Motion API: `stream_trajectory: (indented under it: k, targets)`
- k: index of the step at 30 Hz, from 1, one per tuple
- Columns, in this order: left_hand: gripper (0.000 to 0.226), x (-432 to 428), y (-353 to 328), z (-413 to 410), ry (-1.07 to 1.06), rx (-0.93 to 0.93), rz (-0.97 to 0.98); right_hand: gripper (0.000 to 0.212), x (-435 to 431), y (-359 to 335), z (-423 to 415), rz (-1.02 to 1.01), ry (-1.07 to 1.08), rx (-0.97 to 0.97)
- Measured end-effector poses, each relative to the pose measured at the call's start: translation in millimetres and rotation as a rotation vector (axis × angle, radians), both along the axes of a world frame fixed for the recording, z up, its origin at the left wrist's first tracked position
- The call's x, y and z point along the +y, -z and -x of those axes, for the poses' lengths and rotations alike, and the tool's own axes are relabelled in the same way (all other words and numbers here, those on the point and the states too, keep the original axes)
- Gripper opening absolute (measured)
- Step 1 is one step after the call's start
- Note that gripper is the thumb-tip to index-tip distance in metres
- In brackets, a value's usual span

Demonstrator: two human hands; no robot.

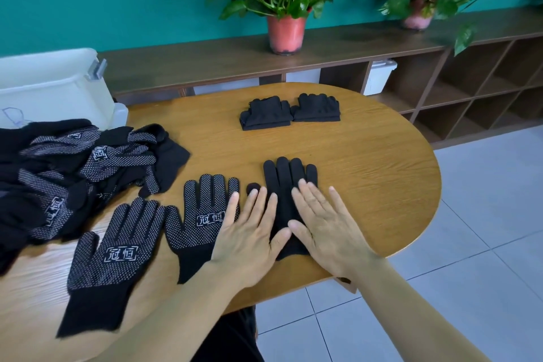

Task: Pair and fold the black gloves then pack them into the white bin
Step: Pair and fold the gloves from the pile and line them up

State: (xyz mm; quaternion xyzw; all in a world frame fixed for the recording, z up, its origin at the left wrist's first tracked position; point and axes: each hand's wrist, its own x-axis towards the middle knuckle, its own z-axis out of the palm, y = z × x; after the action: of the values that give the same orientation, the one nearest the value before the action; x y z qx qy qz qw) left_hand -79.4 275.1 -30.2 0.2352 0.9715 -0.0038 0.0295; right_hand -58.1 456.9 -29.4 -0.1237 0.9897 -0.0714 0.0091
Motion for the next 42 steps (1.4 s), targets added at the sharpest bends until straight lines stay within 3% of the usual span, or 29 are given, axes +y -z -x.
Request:
stream_trajectory:
  k: [5,8,11,14,21,26,28,30,32,36,42]
  targets:
    - [0.086,-11,-8,6,0.033,0.045,0.109,0.09,16,2,1,-0.075,0.038,-0.03]
    - [0.086,-21,-10,4,0.203,0.136,-0.083,0.089,22,2,-2,-0.066,0.066,0.017]
    - [0.059,-23,-4,-5,0.356,0.193,-0.276,0.075,21,7,-10,-0.018,0.026,0.175]
    - [0.047,-18,-1,-7,0.331,0.203,-0.366,0.067,17,13,-15,-0.011,-0.04,0.278]
    - [0.03,-10,-1,-5,0.364,0.279,-0.416,0.079,15,14,-22,0.015,-0.134,0.288]
    - [0.026,-10,7,-7,0.262,0.33,-0.617,0.061,17,15,-14,0.209,-0.052,0.386]
    - [0.038,-12,4,-7,0.247,0.27,-0.594,0.056,17,17,-9,0.23,-0.033,0.425]
    - [0.074,-16,-2,-8,0.233,0.142,-0.497,0.053,17,17,-5,0.254,-0.026,0.449]
    - [0.09,-21,-4,-4,0.222,0.119,-0.431,0.046,18,17,-3,0.273,-0.014,0.495]
    - [0.049,-21,2,9,0.215,0.29,-0.441,0.04,16,19,-2,0.352,0.042,0.524]
    - [0.03,-3,6,24,0.042,0.415,-0.565,0.02,9,15,9,0.537,0.239,0.471]
